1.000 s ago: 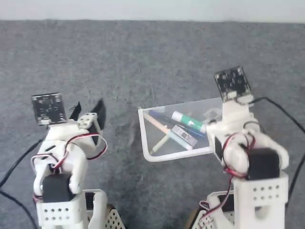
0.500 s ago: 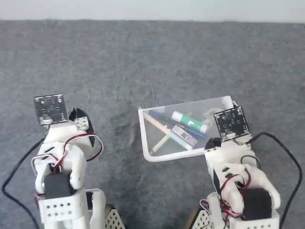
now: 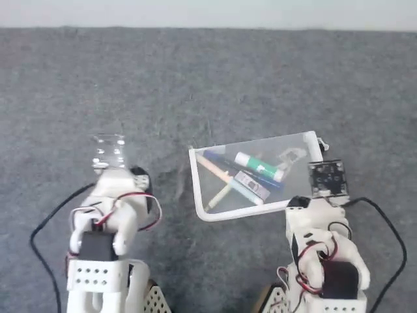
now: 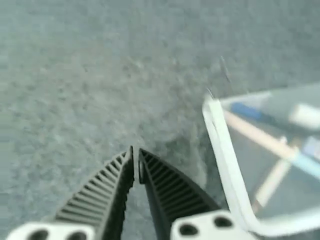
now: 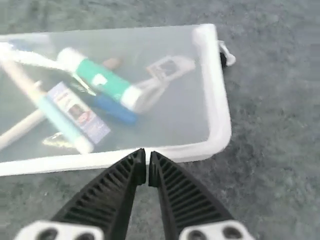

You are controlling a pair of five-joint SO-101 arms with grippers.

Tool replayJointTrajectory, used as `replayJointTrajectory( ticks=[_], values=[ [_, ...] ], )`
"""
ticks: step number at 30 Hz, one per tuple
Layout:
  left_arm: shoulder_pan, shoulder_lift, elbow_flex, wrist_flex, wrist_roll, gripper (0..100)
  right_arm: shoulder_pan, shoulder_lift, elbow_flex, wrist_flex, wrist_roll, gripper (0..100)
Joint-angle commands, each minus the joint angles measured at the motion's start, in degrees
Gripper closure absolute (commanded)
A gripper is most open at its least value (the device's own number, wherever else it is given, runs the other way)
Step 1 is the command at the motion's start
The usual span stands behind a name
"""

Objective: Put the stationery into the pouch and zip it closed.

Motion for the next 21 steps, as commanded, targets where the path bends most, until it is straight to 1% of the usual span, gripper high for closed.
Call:
replayJointTrajectory(
  ticks=[1,7,11,14,21],
  values=[
    [2.5,-0.7,1.4,-3.3,-0.6,99,2.3,-2.2,1.8,-1.0,-1.3,99.2],
    [2.5,-0.7,9.5,-12.6,-0.6,99,2.5,-1.7,2.9,-0.9,-1.2,99.2],
    [1.9,-0.8,12.9,-18.4,-0.6,99,2.4,-1.7,8.2,-1.4,-1.2,99.2],
    [0.4,-0.8,12.8,-18.9,-0.4,99,2.4,-1.7,12.3,-3.6,-1.3,99.2],
    [0.2,-0.8,12.8,-18.5,-0.2,99,2.4,-1.8,20.7,-5.8,-1.4,99.2]
  ],
)
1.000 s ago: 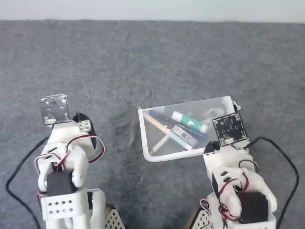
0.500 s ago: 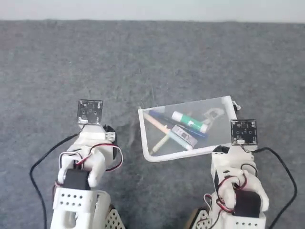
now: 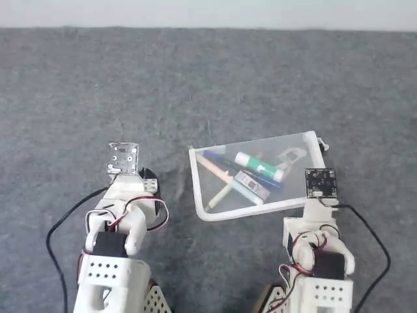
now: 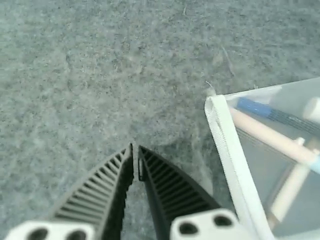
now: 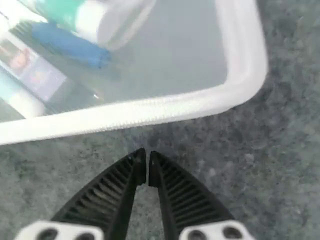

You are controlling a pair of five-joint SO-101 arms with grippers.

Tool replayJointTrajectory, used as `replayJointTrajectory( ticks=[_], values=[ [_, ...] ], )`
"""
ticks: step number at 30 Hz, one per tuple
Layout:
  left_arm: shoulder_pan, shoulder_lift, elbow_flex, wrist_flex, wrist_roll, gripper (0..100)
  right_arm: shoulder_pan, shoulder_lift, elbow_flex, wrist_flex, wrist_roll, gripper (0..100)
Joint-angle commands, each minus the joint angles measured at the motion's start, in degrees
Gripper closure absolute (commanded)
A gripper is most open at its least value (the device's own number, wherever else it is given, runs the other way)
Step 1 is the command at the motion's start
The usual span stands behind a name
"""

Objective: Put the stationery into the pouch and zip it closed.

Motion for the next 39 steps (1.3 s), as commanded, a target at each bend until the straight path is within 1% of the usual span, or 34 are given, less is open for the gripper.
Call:
replayJointTrajectory(
  ticks=[1,6,8,11,17,20,23,24,25,29,32,36,39],
  values=[
    [-0.1,-0.8,-0.7,-1.2,-0.3,99,0.4,-1.4,1.2,-1.6,-0.6,99.2],
    [-0.2,-0.8,-1.4,-0.8,-0.2,99,0.4,-1.4,1.3,-1.6,-0.6,99.2],
    [-0.2,-0.8,-3.2,2.4,-0.1,99,0.4,-1.4,1.3,-1.6,-0.6,99.1],
    [-0.2,-0.8,-5.4,6.1,1.9,99,0.3,-1.4,1.3,-1.6,-0.6,99.1],
    [-0.2,-2.2,-5.8,7.2,2.0,99,0.3,-1.4,1.3,-1.6,-0.6,99.1],
    [-0.2,-10.2,-5.5,12.7,2.1,99,0.3,-1.4,1.3,-1.6,-0.6,99.1],
    [0.4,-23.0,-3.3,19.1,2.2,99,0.3,-1.4,1.3,-1.6,-0.6,99.1],
    [0.4,-26.8,-2.2,20.5,2.2,99,0.3,-1.4,1.3,-1.6,-0.6,99.1],
    [0.4,-27.7,-2.0,20.6,2.2,99,0.3,-1.4,1.3,-1.6,-0.6,99.1],
    [0.1,-22.3,-3.2,19.5,2.2,99,0.2,-1.4,1.3,-1.6,-0.6,99.1],
    [-0.1,-22.8,-3.1,20.0,2.2,99,0.3,-1.4,1.3,-1.6,-0.6,99.1],
    [-0.1,-25.7,-2.3,24.0,1.9,99,0.3,-1.4,1.3,-1.6,-0.6,99.1],
    [-0.2,-25.8,-1.0,24.9,1.8,99,0.3,-1.4,1.3,-1.6,-0.6,99.1]
  ],
)
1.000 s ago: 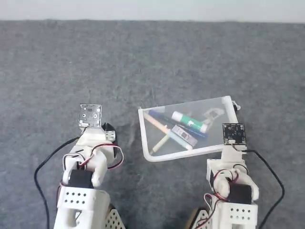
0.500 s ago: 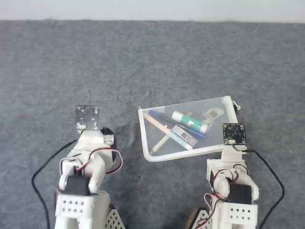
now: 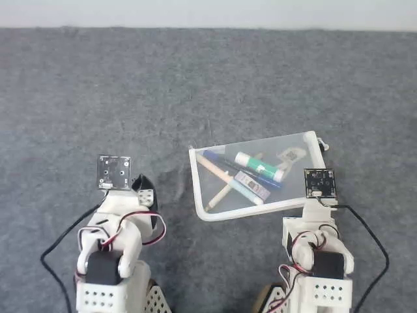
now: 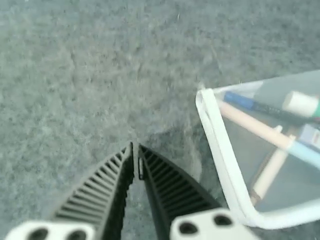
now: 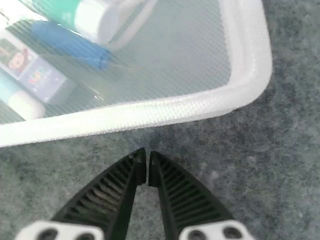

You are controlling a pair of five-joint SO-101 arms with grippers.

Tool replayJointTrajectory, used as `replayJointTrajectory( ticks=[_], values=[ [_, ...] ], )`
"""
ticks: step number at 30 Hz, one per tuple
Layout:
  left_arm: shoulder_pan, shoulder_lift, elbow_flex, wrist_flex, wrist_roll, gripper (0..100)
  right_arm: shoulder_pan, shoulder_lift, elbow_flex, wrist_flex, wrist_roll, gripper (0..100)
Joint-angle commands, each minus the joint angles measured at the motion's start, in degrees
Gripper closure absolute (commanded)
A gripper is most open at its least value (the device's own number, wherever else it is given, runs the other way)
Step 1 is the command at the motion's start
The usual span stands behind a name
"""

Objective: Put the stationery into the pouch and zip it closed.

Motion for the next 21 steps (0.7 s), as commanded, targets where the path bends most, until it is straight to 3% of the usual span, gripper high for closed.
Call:
replayJointTrajectory(
  ticks=[1,9,21],
  values=[
    [-0.4,-1.3,0.6,1.0,0.4,99,0.3,-1.3,1.2,-1.0,-0.6,99.1],
    [-0.4,-1.1,7.3,1.0,0.4,99,0.3,-1.3,1.2,-1.0,-0.6,99.1],
    [-0.4,-1.1,7.2,4.4,0.4,99,0.3,-1.3,1.2,-1.0,-0.6,99.1]
  ],
)
